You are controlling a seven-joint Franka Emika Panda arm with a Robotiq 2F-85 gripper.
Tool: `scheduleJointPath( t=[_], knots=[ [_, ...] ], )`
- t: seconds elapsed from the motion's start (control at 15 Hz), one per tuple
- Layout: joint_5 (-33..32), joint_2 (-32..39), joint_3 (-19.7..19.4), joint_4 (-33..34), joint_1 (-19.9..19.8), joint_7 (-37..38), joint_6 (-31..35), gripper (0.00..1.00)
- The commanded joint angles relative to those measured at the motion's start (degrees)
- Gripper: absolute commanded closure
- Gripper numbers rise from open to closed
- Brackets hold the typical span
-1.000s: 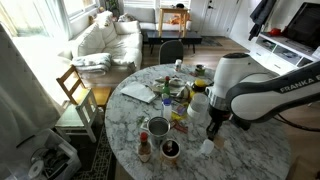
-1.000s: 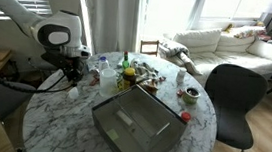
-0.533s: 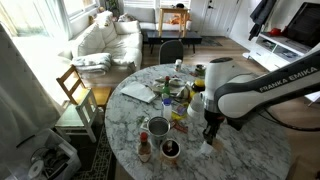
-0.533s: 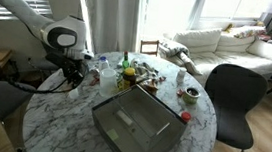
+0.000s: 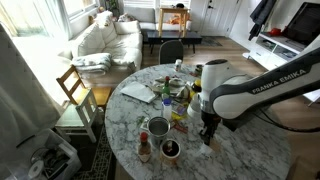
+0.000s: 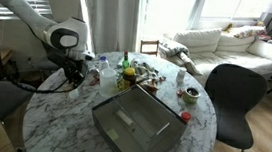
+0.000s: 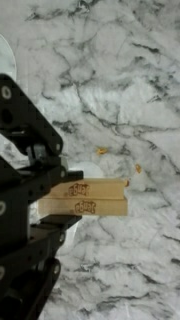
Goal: Flip the measuring cup upside down and place a wooden block on top of it
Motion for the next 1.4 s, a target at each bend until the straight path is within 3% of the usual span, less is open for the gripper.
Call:
scheduleJointPath(
  t=[0.0, 0.47, 1.33],
  knots=[
    [-1.93, 0.42, -0.64, 0.02, 1.12, 4.02, 0.09, 0.92],
    [-3.72, 0.41, -1.12, -0.03, 1.57, 7.58, 0.32, 0.92],
    [-3.37, 0.85, -0.86, 0.38, 1.51, 7.34, 0.99, 0.92]
  ],
)
